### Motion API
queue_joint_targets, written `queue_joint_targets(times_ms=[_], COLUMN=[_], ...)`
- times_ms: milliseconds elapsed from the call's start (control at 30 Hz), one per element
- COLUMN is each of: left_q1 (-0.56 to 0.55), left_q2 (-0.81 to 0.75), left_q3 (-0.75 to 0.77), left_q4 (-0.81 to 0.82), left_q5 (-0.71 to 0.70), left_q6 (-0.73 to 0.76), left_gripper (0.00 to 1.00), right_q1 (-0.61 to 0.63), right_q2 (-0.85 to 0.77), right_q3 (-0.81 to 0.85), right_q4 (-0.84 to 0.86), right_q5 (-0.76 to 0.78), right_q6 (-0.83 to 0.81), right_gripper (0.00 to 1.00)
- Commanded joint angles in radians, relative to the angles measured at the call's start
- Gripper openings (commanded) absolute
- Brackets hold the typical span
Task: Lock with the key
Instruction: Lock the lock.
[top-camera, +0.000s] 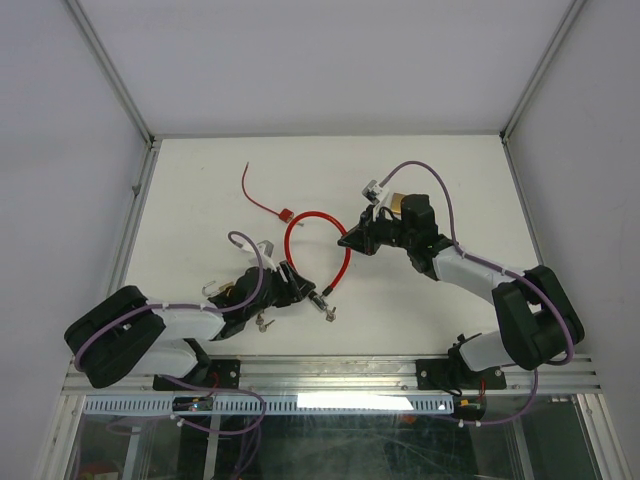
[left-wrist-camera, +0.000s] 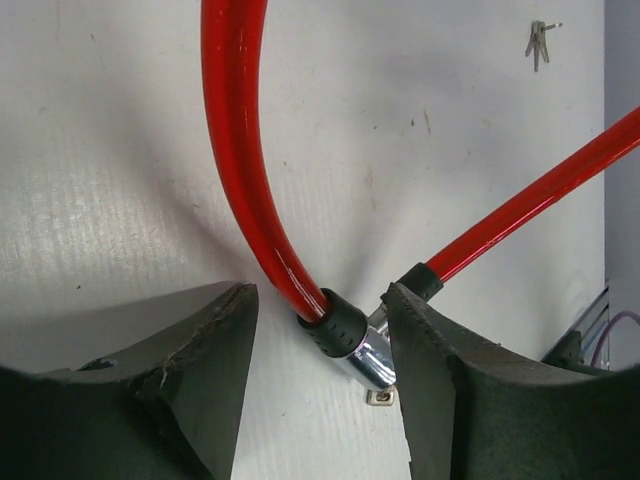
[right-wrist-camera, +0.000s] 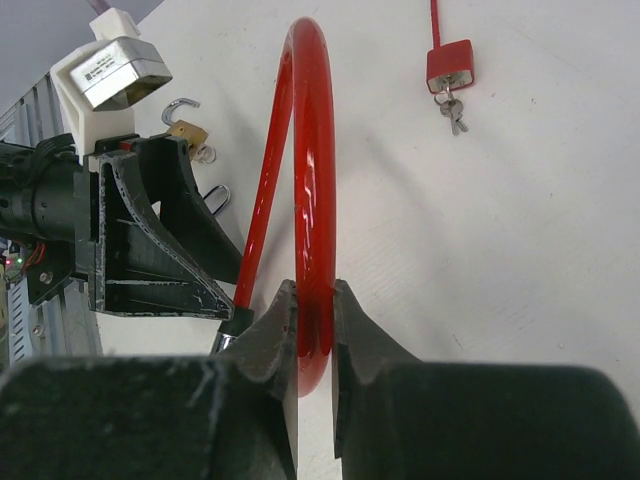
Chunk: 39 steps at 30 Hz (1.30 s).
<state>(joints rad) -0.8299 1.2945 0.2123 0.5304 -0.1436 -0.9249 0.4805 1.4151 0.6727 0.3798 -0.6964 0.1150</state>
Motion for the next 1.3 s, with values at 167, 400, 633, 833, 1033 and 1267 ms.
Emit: queue_joint_targets(times_ms=[167, 400, 633, 833, 1033, 1267], left_q1=[0.005, 0.005, 0.003, 0.002, 0.001, 0.001], left_q2=[0.053, 0.290, 0.345, 0.392, 0.404, 0.369], left_q3=[0.005, -0.070, -0.095, -0.118, -0.075, -0.018], left_q4=[0.173, 0.729, 0.969, 1.135, 1.210, 1.210], left_q5=[0.053, 0.168, 0.237, 0.233, 0.213, 0.218], left_q6=[-0.060, 0.047, 0.135, 0.112, 0.129, 0.211], left_gripper=[0.56, 0.57, 0.58, 0.54, 0.48, 0.37], right_q1=[0.001, -0.018, -0.045, -0.102, -0.115, -0.123], right_q2=[0.015, 0.064, 0.097, 0.117, 0.127, 0.123], right_q3=[-0.006, -0.017, -0.032, -0.106, -0.138, -0.141], right_q4=[0.105, 0.132, 0.200, 0.519, 0.708, 0.682], right_q5=[-0.032, -0.069, -0.121, -0.235, -0.270, -0.252], right_q6=[0.049, 0.120, 0.192, 0.456, 0.569, 0.539], right_gripper=[0.00, 0.00, 0.00, 0.00, 0.00, 0.00])
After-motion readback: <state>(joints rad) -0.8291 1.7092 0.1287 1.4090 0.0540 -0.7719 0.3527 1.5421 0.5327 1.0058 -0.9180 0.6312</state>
